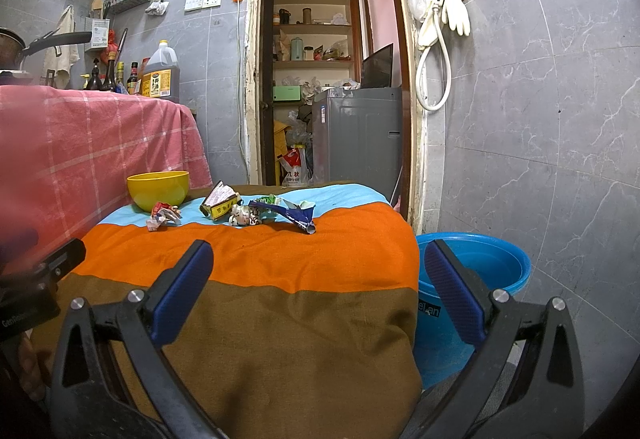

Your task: Collect trash

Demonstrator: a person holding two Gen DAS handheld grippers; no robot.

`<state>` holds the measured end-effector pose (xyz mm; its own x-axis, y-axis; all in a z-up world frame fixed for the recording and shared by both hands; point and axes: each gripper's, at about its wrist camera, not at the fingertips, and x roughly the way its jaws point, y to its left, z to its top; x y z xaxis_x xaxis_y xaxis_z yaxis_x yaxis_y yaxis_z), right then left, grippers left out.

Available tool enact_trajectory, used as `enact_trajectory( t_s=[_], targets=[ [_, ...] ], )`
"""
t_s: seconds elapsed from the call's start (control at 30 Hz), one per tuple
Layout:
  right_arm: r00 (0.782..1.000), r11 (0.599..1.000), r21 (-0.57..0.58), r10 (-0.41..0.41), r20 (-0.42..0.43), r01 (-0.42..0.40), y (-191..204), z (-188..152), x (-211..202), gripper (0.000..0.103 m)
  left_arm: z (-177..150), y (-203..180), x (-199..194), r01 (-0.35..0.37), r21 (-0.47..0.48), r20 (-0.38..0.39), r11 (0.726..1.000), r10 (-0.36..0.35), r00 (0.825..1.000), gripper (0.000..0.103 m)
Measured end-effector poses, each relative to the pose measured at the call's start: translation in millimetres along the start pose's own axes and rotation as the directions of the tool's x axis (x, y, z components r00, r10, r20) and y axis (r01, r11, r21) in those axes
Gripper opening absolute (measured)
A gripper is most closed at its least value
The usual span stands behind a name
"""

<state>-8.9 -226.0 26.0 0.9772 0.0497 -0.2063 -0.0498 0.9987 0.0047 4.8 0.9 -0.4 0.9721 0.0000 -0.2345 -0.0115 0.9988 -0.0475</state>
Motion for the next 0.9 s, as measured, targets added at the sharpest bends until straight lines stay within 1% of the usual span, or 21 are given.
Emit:
enact_trajectory(
  t_s=[0.9],
  targets=[
    [1.0,1.0,-0.001,0.002,-0.007,-0.002,-2.2,-2.4,-0.9,0.103,-1.0,-1.3,-1.7,-0.002,0.002,-0.009,1.0,0.002,1.0,0.101]
  ],
)
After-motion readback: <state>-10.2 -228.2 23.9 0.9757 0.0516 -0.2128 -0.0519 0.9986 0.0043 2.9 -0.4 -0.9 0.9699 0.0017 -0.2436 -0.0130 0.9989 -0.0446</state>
